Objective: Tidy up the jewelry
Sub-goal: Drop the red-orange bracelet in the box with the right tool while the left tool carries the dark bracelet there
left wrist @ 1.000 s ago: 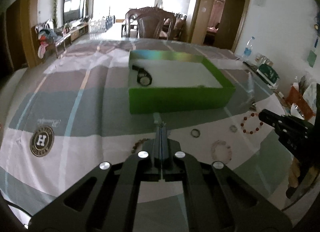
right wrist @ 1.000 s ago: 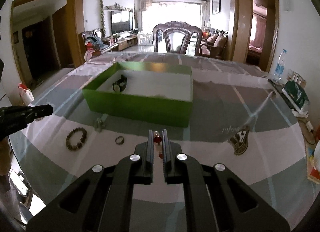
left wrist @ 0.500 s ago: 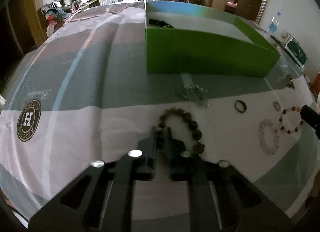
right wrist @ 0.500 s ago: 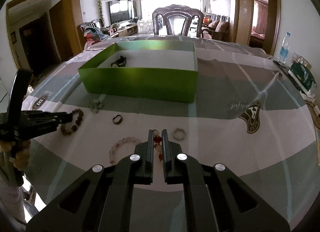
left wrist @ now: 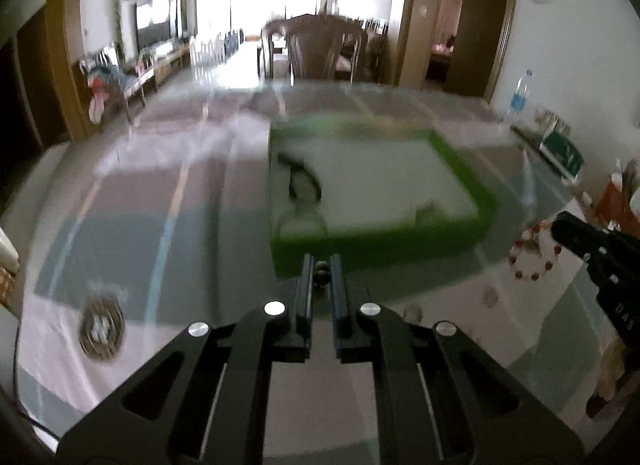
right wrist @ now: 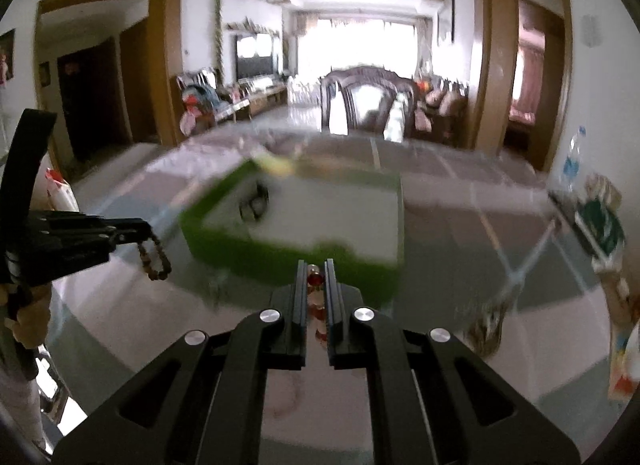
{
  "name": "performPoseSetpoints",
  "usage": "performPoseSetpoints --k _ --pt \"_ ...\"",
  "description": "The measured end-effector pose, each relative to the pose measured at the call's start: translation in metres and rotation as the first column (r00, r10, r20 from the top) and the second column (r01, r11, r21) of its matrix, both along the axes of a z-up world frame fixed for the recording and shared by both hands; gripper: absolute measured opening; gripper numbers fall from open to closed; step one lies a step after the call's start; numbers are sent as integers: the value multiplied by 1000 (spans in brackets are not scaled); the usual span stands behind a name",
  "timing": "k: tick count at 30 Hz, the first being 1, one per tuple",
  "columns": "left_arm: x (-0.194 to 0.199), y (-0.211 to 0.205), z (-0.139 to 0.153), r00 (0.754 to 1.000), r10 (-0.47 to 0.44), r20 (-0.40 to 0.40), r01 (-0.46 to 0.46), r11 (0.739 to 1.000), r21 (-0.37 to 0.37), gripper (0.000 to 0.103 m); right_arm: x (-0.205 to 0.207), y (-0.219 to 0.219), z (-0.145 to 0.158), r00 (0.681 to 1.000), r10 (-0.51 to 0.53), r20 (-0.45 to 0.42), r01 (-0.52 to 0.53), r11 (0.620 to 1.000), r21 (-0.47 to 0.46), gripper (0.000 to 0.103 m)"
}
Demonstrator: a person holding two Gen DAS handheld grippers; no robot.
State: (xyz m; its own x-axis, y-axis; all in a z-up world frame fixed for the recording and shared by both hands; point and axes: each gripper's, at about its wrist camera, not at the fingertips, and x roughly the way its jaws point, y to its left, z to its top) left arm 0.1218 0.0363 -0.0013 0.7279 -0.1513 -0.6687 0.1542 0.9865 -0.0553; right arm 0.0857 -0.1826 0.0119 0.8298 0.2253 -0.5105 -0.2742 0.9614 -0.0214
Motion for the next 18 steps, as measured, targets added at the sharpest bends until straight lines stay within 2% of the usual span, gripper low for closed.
performPoseSetpoints --k 3,5,9,14,15,16,18 --pt "23 -8 26 999 -9 41 9 1000 -17 8 21 10 11 999 16 32 -16 1000 -2 8" --pt "42 -13 31 999 -8 44 8 1000 -6 8 44 17 8 999 23 25 -23 1000 2 8" --pt "80 -19 20 1000 10 10 -10 1000 -15 8 86 26 -5 1000 10 -5 -9 999 39 8" --pt "111 -23 -2 999 24 -42 -25 1000 -3 8 131 25 -20 995 -43 -93 52 994 94 8" --pt "113 -24 -6 998 18 -52 -19 1000 -13 9 134 25 -22 993 -57 -107 66 994 88 14" --pt "113 -23 -9 998 19 -55 -20 1000 -17 16 135 23 -25 990 -75 -123 85 993 77 30" --pt "107 -21 -14 998 20 -57 -21 1000 -21 35 125 15 -25 990 -79 -117 91 991 99 53"
